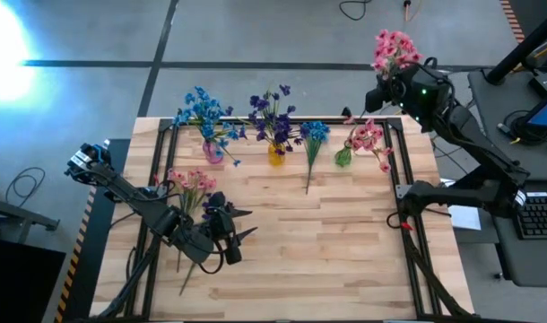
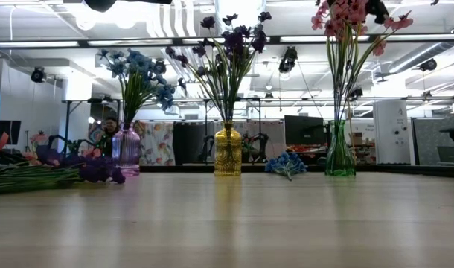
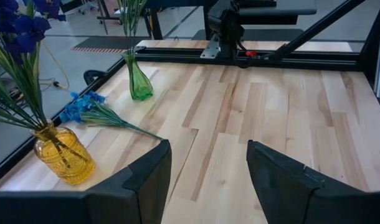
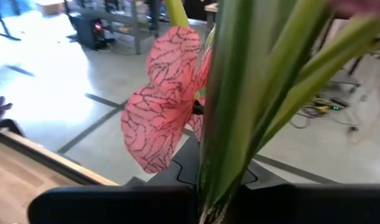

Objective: Sort flowers into vase by color
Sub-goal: Put the right pink flowers into the green vase

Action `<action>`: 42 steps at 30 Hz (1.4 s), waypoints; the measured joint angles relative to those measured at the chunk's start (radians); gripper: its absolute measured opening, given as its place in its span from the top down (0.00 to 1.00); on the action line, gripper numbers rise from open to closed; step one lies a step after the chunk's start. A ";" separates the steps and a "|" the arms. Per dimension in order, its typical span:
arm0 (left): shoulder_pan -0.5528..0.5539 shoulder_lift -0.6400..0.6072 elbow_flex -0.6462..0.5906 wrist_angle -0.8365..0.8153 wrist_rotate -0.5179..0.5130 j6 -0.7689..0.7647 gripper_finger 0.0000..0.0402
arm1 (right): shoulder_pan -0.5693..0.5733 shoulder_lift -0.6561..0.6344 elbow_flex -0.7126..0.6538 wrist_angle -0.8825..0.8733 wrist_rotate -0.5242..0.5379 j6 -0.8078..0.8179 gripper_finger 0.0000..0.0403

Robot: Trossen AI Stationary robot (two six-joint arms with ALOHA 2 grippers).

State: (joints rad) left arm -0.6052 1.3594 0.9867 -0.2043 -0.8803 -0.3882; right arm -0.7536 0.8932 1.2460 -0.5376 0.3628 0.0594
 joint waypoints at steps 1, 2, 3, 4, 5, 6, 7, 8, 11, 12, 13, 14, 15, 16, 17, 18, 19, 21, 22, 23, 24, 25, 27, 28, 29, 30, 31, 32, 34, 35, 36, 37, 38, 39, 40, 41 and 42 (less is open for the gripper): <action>0.000 0.000 0.000 0.000 0.000 -0.002 0.52 | 0.000 -0.008 -0.021 0.020 -0.019 0.004 0.96; 0.000 0.000 0.000 0.000 0.000 -0.003 0.52 | 0.000 -0.014 -0.038 0.035 -0.039 0.008 0.96; 0.000 0.000 0.000 0.000 0.000 -0.003 0.52 | 0.000 -0.019 -0.051 0.047 -0.052 0.010 0.96; 0.000 0.000 0.000 0.000 0.000 -0.003 0.52 | 0.000 -0.023 -0.060 0.049 -0.057 0.011 0.96; 0.000 0.000 0.000 0.000 0.000 -0.003 0.52 | 0.000 -0.026 -0.066 0.049 -0.058 0.011 0.96; 0.000 0.000 0.000 0.000 0.000 -0.003 0.52 | 0.000 -0.028 -0.070 0.048 -0.060 0.012 0.96; 0.000 0.000 0.000 0.000 0.000 -0.003 0.52 | 0.000 -0.031 -0.073 0.048 -0.070 0.020 0.96; 0.000 0.000 0.000 0.000 0.000 -0.003 0.52 | 0.000 -0.033 -0.073 0.046 -0.087 0.027 0.96; 0.000 0.000 0.000 0.000 0.000 -0.003 0.52 | 0.000 -0.040 -0.067 0.042 -0.112 0.045 0.96; 0.000 0.000 0.000 0.000 0.000 -0.003 0.52 | 0.000 -0.040 -0.062 0.041 -0.113 0.045 0.96; 0.000 0.000 0.000 0.000 0.000 -0.003 0.52 | 0.000 -0.041 -0.056 0.042 -0.117 0.046 0.96; 0.000 0.000 0.000 0.000 0.000 -0.003 0.52 | 0.000 -0.041 -0.051 0.042 -0.127 0.054 0.96; 0.000 0.000 0.000 0.000 0.000 -0.003 0.52 | 0.000 -0.042 -0.044 0.035 -0.140 0.062 0.96; 0.000 0.000 0.000 0.000 0.000 -0.003 0.52 | 0.000 -0.042 -0.038 0.025 -0.149 0.074 0.96; 0.000 0.000 0.000 0.000 0.000 -0.003 0.52 | 0.000 -0.042 -0.033 0.016 -0.153 0.076 0.96; 0.000 0.000 0.000 0.000 0.000 -0.003 0.52 | 0.000 -0.042 -0.029 0.006 -0.154 0.075 0.96; 0.000 0.000 0.000 0.000 0.000 -0.003 0.52 | 0.000 -0.042 -0.026 -0.006 -0.154 0.075 0.96; 0.000 0.000 0.000 0.000 0.000 -0.003 0.52 | 0.000 -0.042 -0.024 -0.031 -0.154 0.081 0.96; 0.000 0.000 0.000 0.000 0.000 -0.003 0.52 | 0.000 -0.042 -0.025 -0.050 -0.154 0.087 0.96; 0.000 0.000 0.000 0.000 0.000 -0.003 0.52 | 0.000 -0.042 -0.024 -0.067 -0.154 0.088 0.96; 0.000 0.000 0.000 0.000 0.000 -0.003 0.52 | 0.000 -0.042 -0.024 -0.081 -0.154 0.087 0.96; 0.000 0.000 0.000 0.000 0.000 -0.003 0.52 | 0.000 -0.042 -0.024 -0.091 -0.154 0.087 0.96; 0.000 0.000 0.000 0.000 0.000 -0.003 0.52 | 0.000 -0.042 -0.025 -0.101 -0.154 0.088 0.96; 0.000 0.000 0.000 0.000 0.000 -0.003 0.52 | 0.000 -0.041 -0.024 -0.101 -0.154 0.088 0.96; 0.000 0.000 0.000 0.000 0.000 -0.003 0.52 | 0.000 -0.041 -0.024 -0.101 -0.155 0.089 0.96; 0.000 0.000 0.000 0.000 0.000 -0.003 0.52 | 0.000 -0.041 -0.024 -0.101 -0.156 0.093 0.96; 0.000 0.000 0.000 0.000 0.000 -0.003 0.52 | 0.000 -0.041 -0.024 -0.101 -0.159 0.101 0.96; 0.000 0.000 0.000 0.000 0.000 -0.003 0.52 | 0.000 -0.041 -0.025 -0.101 -0.162 0.104 0.96; 0.000 0.000 0.000 0.000 0.000 -0.003 0.52 | 0.000 -0.041 -0.025 -0.102 -0.162 0.106 0.96; 0.000 0.000 0.000 0.000 0.000 -0.003 0.52 | 0.000 -0.041 -0.024 -0.102 -0.163 0.106 0.96; 0.000 0.000 0.000 0.000 0.000 -0.003 0.52 | 0.000 -0.041 -0.024 -0.102 -0.166 0.106 0.96; 0.000 0.000 0.000 0.000 0.000 -0.003 0.52 | 0.000 -0.041 -0.025 -0.102 -0.171 0.108 0.96; 0.000 0.000 0.000 0.000 0.000 -0.003 0.52 | 0.000 -0.041 -0.025 -0.102 -0.182 0.112 0.96; 0.000 0.000 0.000 0.000 0.000 -0.003 0.52 | 0.000 -0.040 -0.024 -0.102 -0.188 0.117 0.96; 0.000 0.000 0.000 0.000 0.000 -0.003 0.52 | 0.000 -0.040 -0.024 -0.102 -0.189 0.119 0.96; 0.000 0.000 0.000 0.000 0.000 -0.003 0.52 | 0.000 -0.039 -0.025 -0.103 -0.189 0.116 0.96; 0.000 0.000 0.000 0.000 0.000 -0.003 0.52 | 0.000 -0.039 -0.025 -0.104 -0.189 0.114 0.96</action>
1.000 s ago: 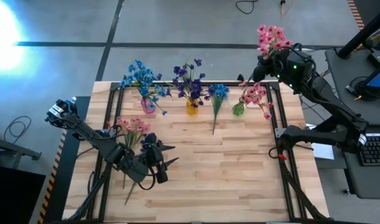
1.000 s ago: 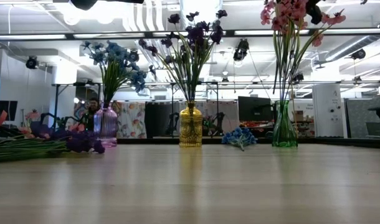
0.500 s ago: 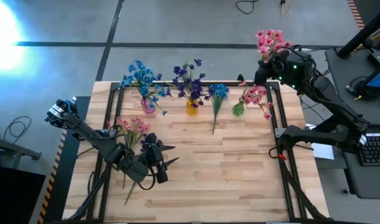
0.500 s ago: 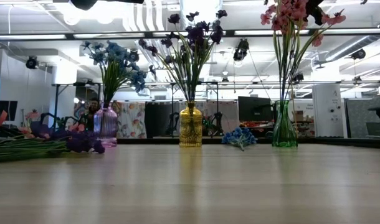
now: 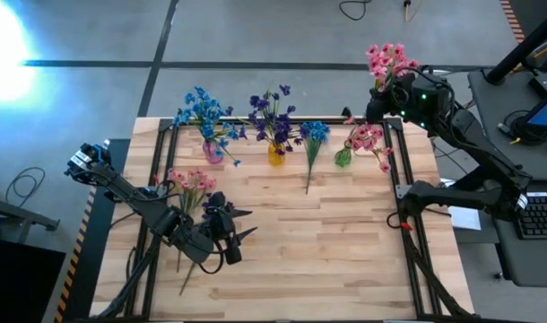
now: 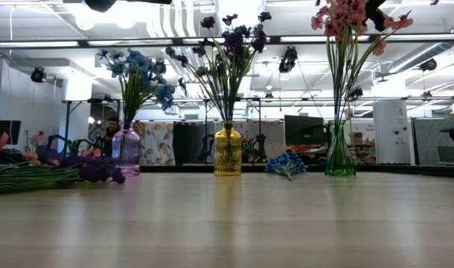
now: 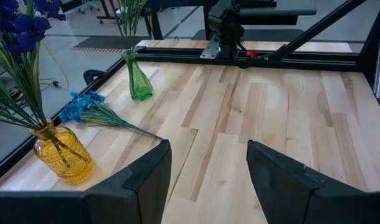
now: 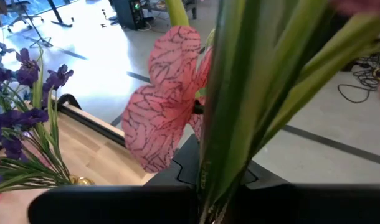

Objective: Sort flowers into vase by color
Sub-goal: Put the right pink flowers into the green vase

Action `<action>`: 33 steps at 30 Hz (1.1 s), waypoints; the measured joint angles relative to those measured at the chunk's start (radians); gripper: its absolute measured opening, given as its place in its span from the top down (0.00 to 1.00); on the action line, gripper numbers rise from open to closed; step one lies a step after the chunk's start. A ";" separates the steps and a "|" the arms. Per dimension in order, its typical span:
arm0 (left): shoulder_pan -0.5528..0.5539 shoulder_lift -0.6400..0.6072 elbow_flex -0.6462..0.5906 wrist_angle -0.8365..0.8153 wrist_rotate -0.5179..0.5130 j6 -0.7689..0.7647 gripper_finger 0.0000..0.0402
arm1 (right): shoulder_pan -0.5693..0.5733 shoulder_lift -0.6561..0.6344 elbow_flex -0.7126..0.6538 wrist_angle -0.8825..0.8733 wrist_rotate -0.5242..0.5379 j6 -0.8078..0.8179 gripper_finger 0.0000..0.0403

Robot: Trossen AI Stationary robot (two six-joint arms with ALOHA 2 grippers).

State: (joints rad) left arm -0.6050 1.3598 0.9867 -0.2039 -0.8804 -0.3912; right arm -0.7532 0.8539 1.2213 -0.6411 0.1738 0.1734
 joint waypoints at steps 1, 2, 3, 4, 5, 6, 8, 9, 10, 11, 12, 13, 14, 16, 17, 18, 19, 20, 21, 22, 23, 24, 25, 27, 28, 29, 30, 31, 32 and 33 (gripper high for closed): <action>0.000 0.000 0.000 0.000 0.000 0.000 0.52 | 0.000 0.000 -0.001 0.000 0.000 0.000 0.96; 0.000 0.000 0.000 0.000 0.000 0.000 0.52 | 0.000 0.000 -0.001 0.000 0.000 0.000 0.96; 0.000 0.000 0.000 0.000 0.000 0.000 0.52 | 0.000 0.000 -0.002 -0.002 0.000 0.000 0.96; 0.000 0.000 0.000 0.000 0.000 0.000 0.52 | 0.000 0.000 -0.003 -0.002 0.000 0.000 0.96; 0.000 0.000 0.000 0.000 0.000 0.000 0.52 | 0.000 0.000 -0.003 -0.006 0.000 0.000 0.96; 0.000 0.000 0.000 0.000 0.000 0.000 0.52 | 0.000 0.000 -0.005 -0.007 0.000 0.000 0.96; 0.000 0.000 0.000 0.000 0.000 0.000 0.52 | 0.000 0.000 -0.010 -0.006 0.000 0.000 0.96; 0.000 0.000 0.000 0.000 0.000 0.000 0.52 | 0.000 0.000 -0.014 -0.008 0.001 0.000 0.96; 0.000 0.000 0.000 0.000 0.000 0.000 0.52 | 0.000 0.000 -0.019 -0.008 0.001 0.000 0.96; 0.000 0.000 0.000 0.000 0.000 0.000 0.52 | 0.000 0.000 -0.023 -0.008 0.001 0.000 0.96; 0.000 0.000 0.000 0.000 0.000 0.000 0.52 | 0.000 0.001 -0.026 -0.008 0.001 0.000 0.96; 0.000 0.000 0.000 0.000 0.000 0.000 0.52 | 0.000 0.001 -0.029 -0.008 0.001 0.000 0.96; 0.000 0.000 0.000 0.000 0.000 0.000 0.52 | 0.000 0.000 -0.032 -0.007 0.001 0.000 0.96; 0.000 0.000 0.000 0.000 0.000 0.000 0.52 | 0.000 0.001 -0.037 -0.005 0.001 0.000 0.96; 0.000 0.000 0.000 0.000 0.000 0.000 0.52 | 0.000 0.001 -0.040 -0.005 0.002 -0.001 0.96; 0.000 0.000 0.000 0.000 0.000 0.000 0.52 | 0.000 0.001 -0.044 -0.004 0.002 -0.001 0.96; 0.000 0.000 0.000 0.000 0.000 0.000 0.52 | 0.000 0.001 -0.048 -0.002 0.002 -0.001 0.96; 0.000 0.000 0.000 0.000 0.000 0.000 0.52 | 0.000 0.001 -0.052 0.000 0.002 -0.001 0.96; 0.000 0.000 0.000 0.000 0.000 0.000 0.52 | 0.000 0.001 -0.055 0.003 0.002 -0.001 0.96; 0.000 0.000 0.000 0.000 0.000 0.000 0.52 | 0.000 0.000 -0.059 0.004 0.002 -0.001 0.96; 0.000 0.000 0.000 0.000 0.000 0.000 0.52 | 0.000 0.000 -0.062 0.005 0.002 -0.003 0.96; 0.000 0.000 0.000 0.000 0.000 0.000 0.52 | 0.000 0.000 -0.066 0.008 0.002 -0.005 0.96; 0.000 0.000 0.000 0.000 0.000 0.000 0.52 | 0.000 0.000 -0.070 0.013 0.002 -0.007 0.96; 0.000 0.000 0.000 0.000 0.000 0.000 0.52 | 0.000 0.000 -0.078 0.025 0.002 -0.006 0.96; 0.000 0.000 0.000 0.000 0.000 0.000 0.52 | 0.000 0.000 -0.082 0.033 0.002 -0.005 0.96; 0.000 0.000 0.000 0.000 0.000 0.000 0.52 | 0.000 0.000 -0.086 0.038 0.002 -0.003 0.96; 0.000 0.000 0.000 0.000 0.000 0.000 0.52 | 0.000 0.000 -0.091 0.044 0.002 -0.002 0.96; 0.000 0.000 0.000 0.000 0.000 0.000 0.52 | 0.000 0.000 -0.095 0.051 0.002 -0.001 0.96; 0.000 0.000 0.000 0.000 0.000 0.000 0.52 | 0.000 0.000 -0.099 0.054 0.002 -0.001 0.96; 0.000 0.000 0.000 0.000 0.000 0.000 0.52 | 0.000 -0.001 -0.102 0.056 0.002 -0.001 0.96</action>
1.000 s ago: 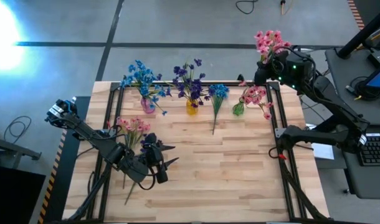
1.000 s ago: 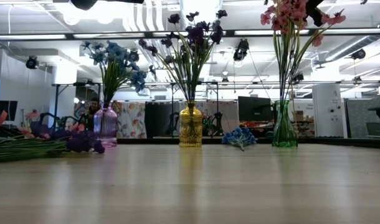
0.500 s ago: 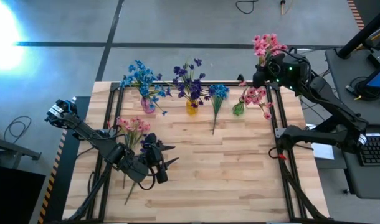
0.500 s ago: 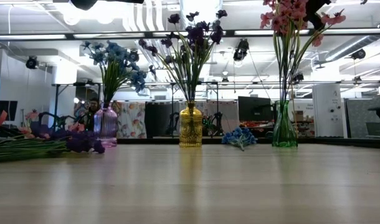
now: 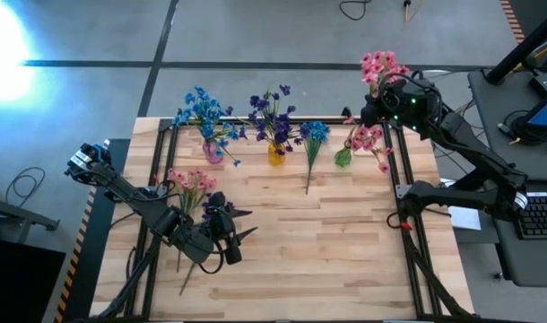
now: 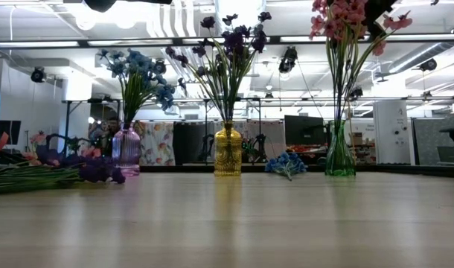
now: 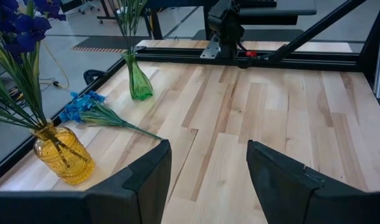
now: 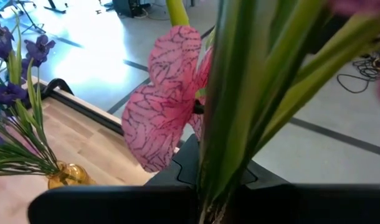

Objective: Sort flowers into vase by color
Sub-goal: Put the right pink flowers into the green vase

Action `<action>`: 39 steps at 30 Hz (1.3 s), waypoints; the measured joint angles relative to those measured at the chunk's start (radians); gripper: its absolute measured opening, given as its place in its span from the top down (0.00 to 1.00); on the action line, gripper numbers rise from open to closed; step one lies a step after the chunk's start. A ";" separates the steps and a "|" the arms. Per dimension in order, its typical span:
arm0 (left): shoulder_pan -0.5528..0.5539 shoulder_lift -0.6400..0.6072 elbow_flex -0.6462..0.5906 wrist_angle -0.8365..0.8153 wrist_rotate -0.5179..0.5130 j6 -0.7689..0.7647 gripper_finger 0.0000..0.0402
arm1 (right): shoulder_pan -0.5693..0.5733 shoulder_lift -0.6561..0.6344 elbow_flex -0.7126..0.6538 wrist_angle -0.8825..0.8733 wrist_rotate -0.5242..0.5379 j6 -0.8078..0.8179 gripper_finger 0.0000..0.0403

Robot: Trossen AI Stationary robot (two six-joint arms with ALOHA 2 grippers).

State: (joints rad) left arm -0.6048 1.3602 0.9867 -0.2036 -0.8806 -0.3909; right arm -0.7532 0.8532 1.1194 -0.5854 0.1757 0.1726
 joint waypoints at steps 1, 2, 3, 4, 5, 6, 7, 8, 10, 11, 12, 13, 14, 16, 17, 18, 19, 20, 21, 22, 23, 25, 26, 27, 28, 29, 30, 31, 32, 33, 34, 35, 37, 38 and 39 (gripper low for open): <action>0.000 0.000 0.000 0.000 0.000 0.000 0.52 | 0.000 0.000 -0.003 0.000 0.000 0.000 0.96; 0.000 0.000 0.000 0.000 0.000 0.000 0.52 | 0.000 0.000 -0.006 0.000 0.000 0.000 0.96; 0.000 0.000 0.000 0.000 0.000 0.000 0.52 | 0.000 -0.001 -0.009 0.000 0.000 0.000 0.96; 0.000 0.000 0.000 0.000 0.000 0.000 0.52 | 0.000 -0.001 -0.012 0.000 0.000 0.000 0.96; 0.000 0.000 0.000 0.000 0.000 0.000 0.52 | 0.000 -0.001 -0.014 -0.001 0.000 0.000 0.96; 0.000 0.000 0.000 0.000 0.000 0.000 0.52 | 0.000 -0.001 -0.014 -0.001 0.000 0.000 0.96; 0.000 0.000 0.000 0.000 0.000 0.000 0.52 | 0.000 -0.001 -0.014 -0.001 0.000 0.000 0.96; 0.000 0.000 0.000 0.000 0.000 0.000 0.52 | 0.000 -0.001 -0.014 0.000 0.000 0.000 0.96; 0.000 0.000 0.000 0.000 0.000 0.000 0.52 | 0.000 -0.002 -0.014 0.000 0.000 -0.005 0.95; 0.000 0.000 0.000 0.000 0.000 0.000 0.52 | 0.000 -0.003 -0.014 0.000 0.000 -0.005 0.94; 0.000 0.000 0.000 0.000 0.000 0.000 0.52 | 0.000 -0.004 -0.014 -0.001 -0.001 -0.005 0.93; 0.000 0.000 0.000 0.000 0.000 0.000 0.52 | 0.000 -0.006 -0.014 -0.001 -0.001 -0.004 0.91; 0.000 0.000 0.000 0.000 0.000 0.000 0.52 | 0.000 -0.008 -0.014 -0.001 -0.001 -0.004 0.89; 0.000 0.000 0.000 0.000 0.000 0.000 0.52 | 0.000 -0.013 -0.013 -0.001 -0.001 0.001 0.84; 0.000 0.000 0.000 -0.001 0.000 0.000 0.52 | 0.000 -0.015 -0.014 -0.003 -0.002 0.002 0.82; 0.000 0.000 0.000 -0.001 0.000 0.000 0.52 | 0.000 -0.018 -0.014 -0.004 -0.002 0.003 0.79; 0.000 0.000 0.000 -0.002 0.000 0.000 0.52 | 0.000 -0.021 -0.014 -0.008 -0.002 0.003 0.76; 0.000 0.000 0.000 -0.003 0.000 0.000 0.52 | 0.000 -0.022 -0.014 -0.013 -0.003 0.003 0.74; 0.000 0.000 0.000 -0.004 0.000 0.000 0.52 | 0.000 -0.024 -0.013 -0.015 -0.004 0.003 0.72; 0.000 0.000 0.000 -0.006 0.000 0.000 0.52 | 0.000 -0.027 -0.014 -0.019 -0.004 0.003 0.70; 0.000 0.000 0.000 -0.007 0.000 0.000 0.52 | 0.000 -0.028 -0.014 -0.026 -0.004 0.003 0.68; 0.000 0.000 0.000 -0.007 0.000 0.000 0.52 | 0.000 -0.033 -0.013 -0.045 -0.004 0.003 0.65; 0.000 0.000 0.000 -0.007 0.000 0.000 0.52 | 0.000 -0.034 -0.013 -0.057 -0.004 0.003 0.64; 0.000 0.000 0.000 -0.007 0.000 0.000 0.52 | 0.000 -0.036 -0.013 -0.068 -0.004 0.003 0.62; 0.000 0.000 0.000 -0.007 0.000 0.000 0.52 | 0.000 -0.040 -0.013 -0.081 -0.011 0.003 0.61; 0.000 0.000 0.000 -0.007 0.000 0.000 0.52 | 0.000 -0.041 -0.013 -0.092 -0.023 0.003 0.60; 0.000 0.000 0.000 -0.007 0.000 0.000 0.52 | 0.000 -0.043 -0.013 -0.102 -0.030 0.004 0.58; 0.000 0.000 0.000 -0.007 0.000 0.000 0.52 | 0.000 -0.045 -0.013 -0.113 -0.040 0.003 0.57; 0.000 0.000 0.000 -0.007 0.000 0.000 0.52 | 0.000 -0.046 -0.013 -0.125 -0.047 0.004 0.55; 0.000 0.000 0.000 -0.007 0.000 0.000 0.52 | 0.000 -0.047 -0.013 -0.136 -0.049 0.004 0.53; 0.000 0.000 0.000 -0.007 0.000 0.000 0.52 | 0.000 -0.048 -0.013 -0.144 -0.050 0.004 0.52; 0.000 0.000 0.000 -0.007 0.000 0.000 0.52 | 0.000 -0.048 -0.013 -0.154 -0.050 0.004 0.50; 0.000 0.000 0.000 -0.007 0.000 0.000 0.52 | 0.000 -0.048 -0.013 -0.179 -0.050 0.017 0.46; 0.000 0.000 0.000 -0.007 0.000 0.000 0.52 | 0.000 -0.048 -0.013 -0.190 -0.050 0.023 0.44; 0.000 0.000 0.000 -0.007 0.000 0.000 0.52 | 0.000 -0.048 -0.013 -0.205 -0.051 0.029 0.43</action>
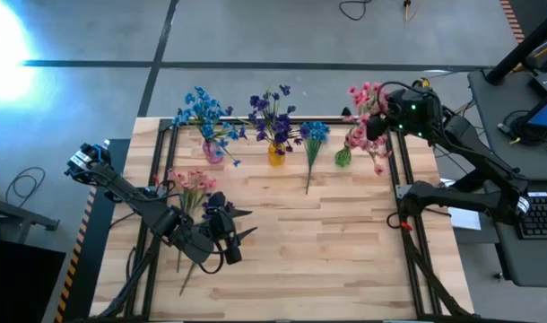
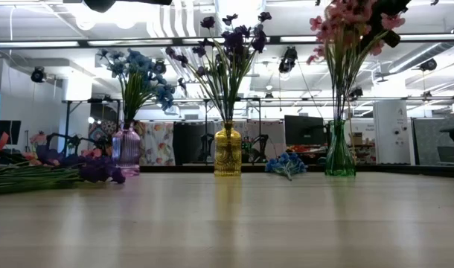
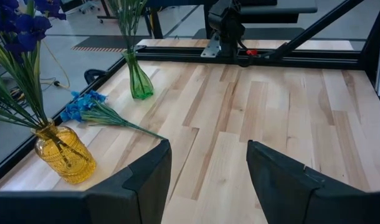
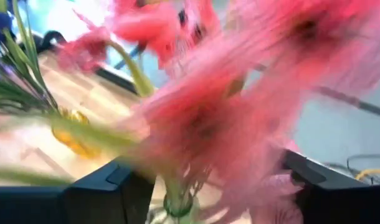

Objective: Sort flowers into vase by color
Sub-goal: Put the right pink flowers into the green vase, then put the violet flowers into the yellow vase

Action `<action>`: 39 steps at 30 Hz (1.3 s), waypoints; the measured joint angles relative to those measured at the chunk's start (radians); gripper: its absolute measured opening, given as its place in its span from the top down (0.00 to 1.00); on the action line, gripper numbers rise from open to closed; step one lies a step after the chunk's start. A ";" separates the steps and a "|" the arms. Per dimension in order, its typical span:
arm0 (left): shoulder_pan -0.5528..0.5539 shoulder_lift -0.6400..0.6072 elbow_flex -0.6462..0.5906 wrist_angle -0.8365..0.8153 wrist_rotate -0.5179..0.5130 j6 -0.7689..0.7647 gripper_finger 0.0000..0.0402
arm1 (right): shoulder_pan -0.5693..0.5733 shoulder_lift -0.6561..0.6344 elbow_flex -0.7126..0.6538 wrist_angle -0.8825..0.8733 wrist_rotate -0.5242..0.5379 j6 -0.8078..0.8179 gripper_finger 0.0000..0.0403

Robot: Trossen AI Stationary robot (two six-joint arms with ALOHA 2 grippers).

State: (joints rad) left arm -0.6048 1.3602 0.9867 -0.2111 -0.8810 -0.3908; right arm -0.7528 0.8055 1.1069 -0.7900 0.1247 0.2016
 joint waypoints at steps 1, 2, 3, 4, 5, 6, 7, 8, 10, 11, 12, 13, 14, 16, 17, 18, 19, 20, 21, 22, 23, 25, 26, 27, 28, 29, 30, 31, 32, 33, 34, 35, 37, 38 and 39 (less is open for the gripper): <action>0.000 0.000 0.000 0.000 0.000 0.000 0.52 | 0.000 0.000 0.000 -0.017 -0.002 0.006 0.41; 0.000 0.000 0.000 0.000 0.000 0.000 0.52 | 0.000 0.000 0.000 -0.035 -0.003 0.009 0.39; 0.000 0.000 0.000 0.000 0.000 0.000 0.52 | 0.000 0.000 0.000 -0.055 -0.002 0.010 0.38; 0.000 0.000 0.000 0.000 0.000 0.000 0.52 | 0.000 0.000 0.000 -0.074 -0.002 0.010 0.36; 0.000 0.000 0.000 0.000 0.000 0.000 0.52 | 0.000 0.000 0.000 -0.090 -0.002 0.012 0.35; 0.000 0.000 0.000 0.000 0.000 0.000 0.52 | 0.000 0.000 0.000 -0.105 -0.003 0.017 0.34; 0.000 0.000 0.000 0.000 0.000 0.000 0.52 | 0.000 0.000 0.000 -0.118 -0.003 0.023 0.32; 0.000 0.000 0.000 0.000 0.000 0.000 0.52 | 0.000 0.000 0.000 -0.127 -0.003 0.024 0.31; 0.000 0.000 0.000 0.000 0.000 0.000 0.52 | 0.000 0.000 0.000 -0.144 -0.003 0.026 0.30; 0.000 0.000 0.000 0.000 0.000 0.000 0.52 | 0.000 0.000 0.000 -0.153 -0.003 0.027 0.29; 0.000 0.000 0.000 0.000 0.000 0.000 0.52 | 0.000 0.000 0.002 -0.162 -0.003 0.027 0.28; 0.000 0.000 0.000 0.000 0.000 0.000 0.52 | 0.000 0.000 0.007 -0.176 -0.003 0.031 0.28; 0.000 0.000 0.000 0.000 0.000 0.000 0.52 | 0.000 0.001 0.015 -0.189 -0.003 0.035 0.27; 0.000 0.000 0.000 0.000 0.000 0.000 0.52 | 0.000 0.002 0.036 -0.209 -0.003 0.036 0.27; 0.000 0.000 0.000 0.000 0.000 0.000 0.52 | 0.000 0.001 0.046 -0.219 -0.003 0.036 0.27; 0.000 0.000 0.000 0.000 0.000 0.000 0.52 | 0.000 0.000 0.058 -0.231 -0.002 0.037 0.27; 0.000 0.000 0.000 0.000 0.000 0.000 0.52 | 0.000 0.000 0.071 -0.242 -0.003 0.037 0.27; 0.000 0.000 0.000 0.000 0.000 0.000 0.52 | 0.000 0.000 0.085 -0.254 -0.002 0.037 0.27; 0.000 0.000 -0.001 0.000 0.000 0.000 0.52 | 0.000 0.000 0.099 -0.267 -0.003 0.037 0.28; 0.000 0.000 -0.001 0.000 0.000 0.000 0.52 | 0.000 0.000 0.112 -0.281 -0.003 0.039 0.28; 0.000 0.000 -0.001 0.000 0.000 0.000 0.52 | 0.000 0.000 0.124 -0.297 -0.003 0.046 0.28; 0.000 0.000 -0.001 0.000 0.000 0.000 0.52 | 0.000 0.000 0.145 -0.332 -0.003 0.071 0.29; 0.000 0.000 -0.001 0.000 0.000 0.000 0.52 | 0.000 0.000 0.155 -0.356 -0.002 0.079 0.29; 0.000 0.000 -0.001 0.000 0.000 0.000 0.52 | 0.000 0.000 0.163 -0.380 -0.003 0.087 0.28; 0.000 0.000 -0.001 0.000 0.000 0.000 0.52 | 0.000 0.000 0.171 -0.405 -0.003 0.094 0.28; 0.000 0.000 -0.001 0.000 0.000 0.000 0.52 | 0.000 0.000 0.179 -0.428 -0.003 0.104 0.28; 0.000 0.000 -0.001 0.000 0.000 0.000 0.52 | 0.000 0.000 0.186 -0.452 -0.003 0.121 0.28; 0.000 0.000 -0.001 0.000 0.000 0.000 0.52 | 0.000 0.000 0.192 -0.476 -0.003 0.135 0.28; 0.000 0.000 -0.001 0.000 0.000 0.000 0.52 | 0.000 0.000 0.199 -0.497 -0.003 0.145 0.28; 0.000 0.000 -0.001 0.000 0.000 0.000 0.52 | 0.000 0.000 0.205 -0.513 -0.003 0.147 0.28; 0.000 0.000 -0.001 0.000 0.000 0.000 0.52 | 0.000 0.000 0.212 -0.529 -0.003 0.151 0.29; 0.000 0.000 -0.001 0.000 0.000 0.000 0.52 | 0.000 0.000 0.219 -0.546 -0.003 0.162 0.29; 0.000 0.000 -0.001 0.000 0.000 -0.001 0.52 | 0.000 0.001 0.235 -0.581 -0.003 0.192 0.30; 0.000 0.000 -0.001 0.000 0.000 -0.007 0.52 | 0.000 0.001 0.242 -0.597 -0.003 0.203 0.30; 0.000 0.000 -0.001 0.000 0.000 -0.017 0.52 | 0.000 0.001 0.250 -0.615 -0.003 0.212 0.30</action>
State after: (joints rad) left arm -0.6049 1.3602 0.9855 -0.2111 -0.8806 -0.4077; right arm -0.7528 0.8062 1.3570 -1.4049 0.1221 0.4134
